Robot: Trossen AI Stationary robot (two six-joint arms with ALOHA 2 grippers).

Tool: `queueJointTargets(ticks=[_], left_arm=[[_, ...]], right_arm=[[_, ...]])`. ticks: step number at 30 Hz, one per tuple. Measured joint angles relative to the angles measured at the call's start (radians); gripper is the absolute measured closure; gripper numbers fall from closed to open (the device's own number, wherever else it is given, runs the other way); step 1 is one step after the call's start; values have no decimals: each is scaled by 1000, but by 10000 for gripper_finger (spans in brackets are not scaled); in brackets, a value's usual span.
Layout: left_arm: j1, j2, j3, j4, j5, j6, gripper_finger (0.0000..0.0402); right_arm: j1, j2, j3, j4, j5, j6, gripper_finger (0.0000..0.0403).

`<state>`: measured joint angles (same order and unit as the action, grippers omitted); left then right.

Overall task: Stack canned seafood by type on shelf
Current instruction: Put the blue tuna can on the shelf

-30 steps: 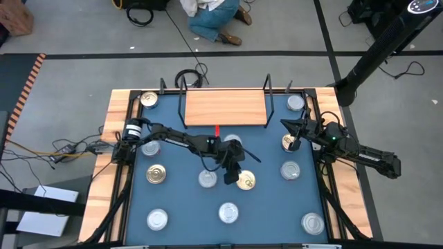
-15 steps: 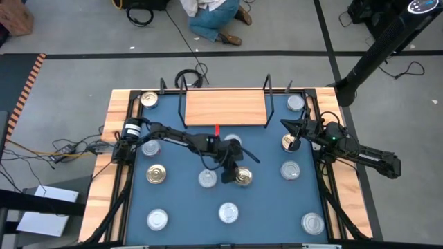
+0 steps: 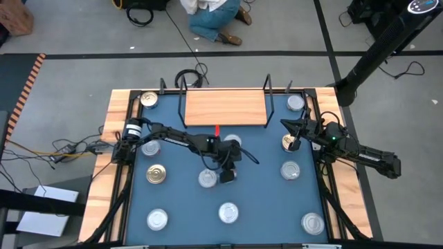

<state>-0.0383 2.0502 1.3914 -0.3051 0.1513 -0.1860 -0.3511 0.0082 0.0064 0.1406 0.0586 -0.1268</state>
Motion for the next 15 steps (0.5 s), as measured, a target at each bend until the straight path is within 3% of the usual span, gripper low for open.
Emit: queueJointTargets(ticks=[7, 15], left_arm=[[20, -21, 0, -28, -10, 29, 395], [51, -171, 3, -118, -111, 116, 395]], right_arm=[[0, 0, 0, 0, 0, 0, 375], [0, 0, 0, 0, 0, 0, 375]])
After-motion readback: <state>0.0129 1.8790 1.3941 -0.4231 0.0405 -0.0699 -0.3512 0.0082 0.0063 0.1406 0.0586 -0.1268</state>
